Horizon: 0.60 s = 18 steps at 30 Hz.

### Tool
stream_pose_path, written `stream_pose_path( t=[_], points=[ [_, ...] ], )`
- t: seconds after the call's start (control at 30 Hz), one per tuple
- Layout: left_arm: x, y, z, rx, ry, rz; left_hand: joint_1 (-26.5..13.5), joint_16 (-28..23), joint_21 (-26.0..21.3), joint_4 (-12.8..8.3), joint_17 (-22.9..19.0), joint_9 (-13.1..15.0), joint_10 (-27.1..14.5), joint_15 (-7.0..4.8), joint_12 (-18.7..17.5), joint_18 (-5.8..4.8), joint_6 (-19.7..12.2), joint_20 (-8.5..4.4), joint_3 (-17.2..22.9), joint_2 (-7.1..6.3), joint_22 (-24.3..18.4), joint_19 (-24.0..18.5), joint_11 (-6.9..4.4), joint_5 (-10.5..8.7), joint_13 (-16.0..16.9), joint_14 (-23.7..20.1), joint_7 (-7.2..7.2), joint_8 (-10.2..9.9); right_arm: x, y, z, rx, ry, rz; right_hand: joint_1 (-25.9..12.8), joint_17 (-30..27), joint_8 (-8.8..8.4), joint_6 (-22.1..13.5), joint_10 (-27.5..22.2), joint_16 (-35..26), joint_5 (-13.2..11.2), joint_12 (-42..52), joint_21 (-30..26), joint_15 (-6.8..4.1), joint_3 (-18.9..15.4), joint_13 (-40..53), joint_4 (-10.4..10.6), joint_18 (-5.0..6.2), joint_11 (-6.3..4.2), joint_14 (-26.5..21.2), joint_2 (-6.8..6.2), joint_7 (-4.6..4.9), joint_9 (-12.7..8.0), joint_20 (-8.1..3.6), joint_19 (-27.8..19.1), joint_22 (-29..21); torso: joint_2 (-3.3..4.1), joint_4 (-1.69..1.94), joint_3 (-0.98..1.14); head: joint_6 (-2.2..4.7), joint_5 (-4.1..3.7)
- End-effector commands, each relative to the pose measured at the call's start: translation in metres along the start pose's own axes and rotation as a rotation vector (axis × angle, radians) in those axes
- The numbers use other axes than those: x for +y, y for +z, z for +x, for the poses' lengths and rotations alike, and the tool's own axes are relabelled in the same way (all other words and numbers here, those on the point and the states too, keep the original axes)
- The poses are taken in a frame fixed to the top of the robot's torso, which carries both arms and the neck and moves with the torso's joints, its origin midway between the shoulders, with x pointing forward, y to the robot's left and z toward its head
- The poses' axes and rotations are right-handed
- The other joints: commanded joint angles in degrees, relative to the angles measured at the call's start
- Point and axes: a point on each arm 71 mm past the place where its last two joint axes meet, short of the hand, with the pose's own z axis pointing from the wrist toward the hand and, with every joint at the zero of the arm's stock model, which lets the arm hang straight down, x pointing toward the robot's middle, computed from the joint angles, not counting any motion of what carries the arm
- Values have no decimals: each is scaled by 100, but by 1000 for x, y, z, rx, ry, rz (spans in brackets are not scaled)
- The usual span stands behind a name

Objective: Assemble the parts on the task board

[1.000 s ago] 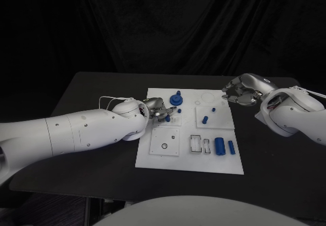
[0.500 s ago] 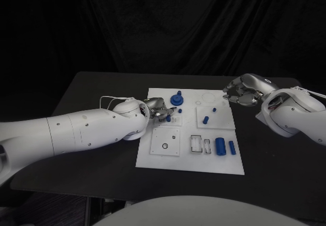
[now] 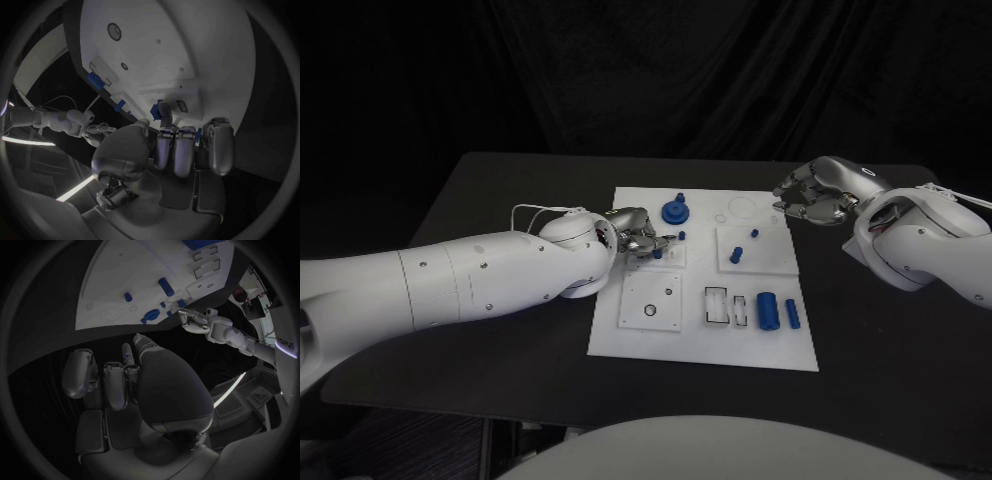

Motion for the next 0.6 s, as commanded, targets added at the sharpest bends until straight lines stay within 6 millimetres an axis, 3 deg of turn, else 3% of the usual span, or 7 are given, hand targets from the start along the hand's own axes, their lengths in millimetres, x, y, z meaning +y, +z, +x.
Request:
stream_pose_path(
  t=[0.03, 0.37, 0.6],
  points=[
    [-2, 0, 2, 19, -1, 21, 127, 15, -29, -18, 1506, 13, 596, -45, -24, -96, -2, -16, -7, -48, 860, 11, -43, 27, 1509, 605, -23, 1, -2, 0, 2, 11, -1, 18, 57, 409, -39, 40, -55, -25, 39, -39, -40, 46, 35, 293, -4, 112, -6, 264, 18, 16, -10, -3, -25, 878, 0, 0, -1, -1, 2],
    [-1, 0, 4, 38, 6, 12, 744, 15, -62, -89, 1506, 47, 596, -53, -24, -93, -24, -25, 126, -166, 880, 7, -54, 62, 1509, 605, -38, -47, -1, 0, 2, 15, -1, 19, 69, 369, -50, 40, -145, -57, 67, -121, -103, 46, 49, 162, -9, 125, -6, 250, 14, 17, -14, -3, -47, 861, -11, 3, 0, -1, 20],
    [-1, -1, 4, 42, 7, 13, 867, 15, -67, -111, 1506, 49, 596, -56, -24, -93, -30, -26, 176, -187, 886, 8, -56, 94, 1509, 605, -41, -62, -2, -1, 2, 17, -1, 22, 76, 348, -56, 41, -186, -75, 78, -160, -123, 46, 57, 103, -12, 128, -5, 242, 9, 18, -17, -3, -55, 856, -4, 11, 3, -1, 7]
  ],
)
